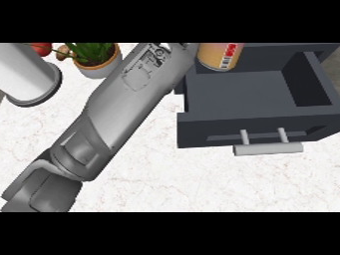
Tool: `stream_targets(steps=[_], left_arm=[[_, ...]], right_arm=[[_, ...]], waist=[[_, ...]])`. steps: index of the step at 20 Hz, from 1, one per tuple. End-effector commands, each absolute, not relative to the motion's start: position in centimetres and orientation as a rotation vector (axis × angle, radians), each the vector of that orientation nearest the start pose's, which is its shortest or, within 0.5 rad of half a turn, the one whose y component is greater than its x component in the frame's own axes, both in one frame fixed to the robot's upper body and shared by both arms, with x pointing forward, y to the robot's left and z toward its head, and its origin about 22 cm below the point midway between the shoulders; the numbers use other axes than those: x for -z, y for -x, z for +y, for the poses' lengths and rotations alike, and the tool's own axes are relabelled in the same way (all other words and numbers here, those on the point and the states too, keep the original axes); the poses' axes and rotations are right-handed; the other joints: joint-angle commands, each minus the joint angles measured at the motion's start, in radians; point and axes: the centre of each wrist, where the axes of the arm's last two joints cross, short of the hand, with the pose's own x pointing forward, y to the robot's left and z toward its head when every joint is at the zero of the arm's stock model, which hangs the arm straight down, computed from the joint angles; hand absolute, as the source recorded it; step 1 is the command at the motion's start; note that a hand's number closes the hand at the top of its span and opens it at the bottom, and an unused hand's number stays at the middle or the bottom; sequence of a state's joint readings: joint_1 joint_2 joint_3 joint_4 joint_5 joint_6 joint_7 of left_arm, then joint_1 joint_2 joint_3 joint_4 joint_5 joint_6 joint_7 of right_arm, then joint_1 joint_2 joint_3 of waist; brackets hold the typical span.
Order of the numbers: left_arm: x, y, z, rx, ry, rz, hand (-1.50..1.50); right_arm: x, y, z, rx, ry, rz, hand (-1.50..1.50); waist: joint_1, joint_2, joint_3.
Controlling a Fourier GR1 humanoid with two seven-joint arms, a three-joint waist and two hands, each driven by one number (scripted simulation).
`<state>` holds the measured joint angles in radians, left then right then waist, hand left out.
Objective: Pick up the can, place it into the drawer and close the drawer
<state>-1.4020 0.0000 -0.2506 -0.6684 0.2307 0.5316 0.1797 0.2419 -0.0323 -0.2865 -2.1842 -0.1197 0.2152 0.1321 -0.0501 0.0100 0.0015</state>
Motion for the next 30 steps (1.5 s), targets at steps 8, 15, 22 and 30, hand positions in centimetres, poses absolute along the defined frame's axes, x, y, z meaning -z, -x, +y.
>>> stream_targets(steps=[8,15,22,30], left_arm=[[-23.1,-42.7,-1.8,0.252,-0.091,-1.737,1.5],[-19.8,-42.3,-1.6,0.253,-0.142,-1.771,1.5],[-19.3,-43.1,-1.1,0.29,-0.228,-1.78,1.5],[-17.3,-43.2,-0.6,0.296,-0.312,-1.782,-1.5]], right_arm=[[-9.3,-16.0,-30.8,0.022,0.155,-1.845,-1.5],[-10.2,-17.0,-30.2,0.006,0.156,-1.846,-1.5],[-11.0,-18.3,-29.9,-0.023,0.16,-1.851,-1.5],[-12.7,-19.2,-29.5,-0.029,0.132,-1.895,-1.5]], waist=[[-0.025,0.006,0.001],[-0.036,0.008,0.001],[-0.044,0.016,0.001],[-0.082,0.025,0.001]])
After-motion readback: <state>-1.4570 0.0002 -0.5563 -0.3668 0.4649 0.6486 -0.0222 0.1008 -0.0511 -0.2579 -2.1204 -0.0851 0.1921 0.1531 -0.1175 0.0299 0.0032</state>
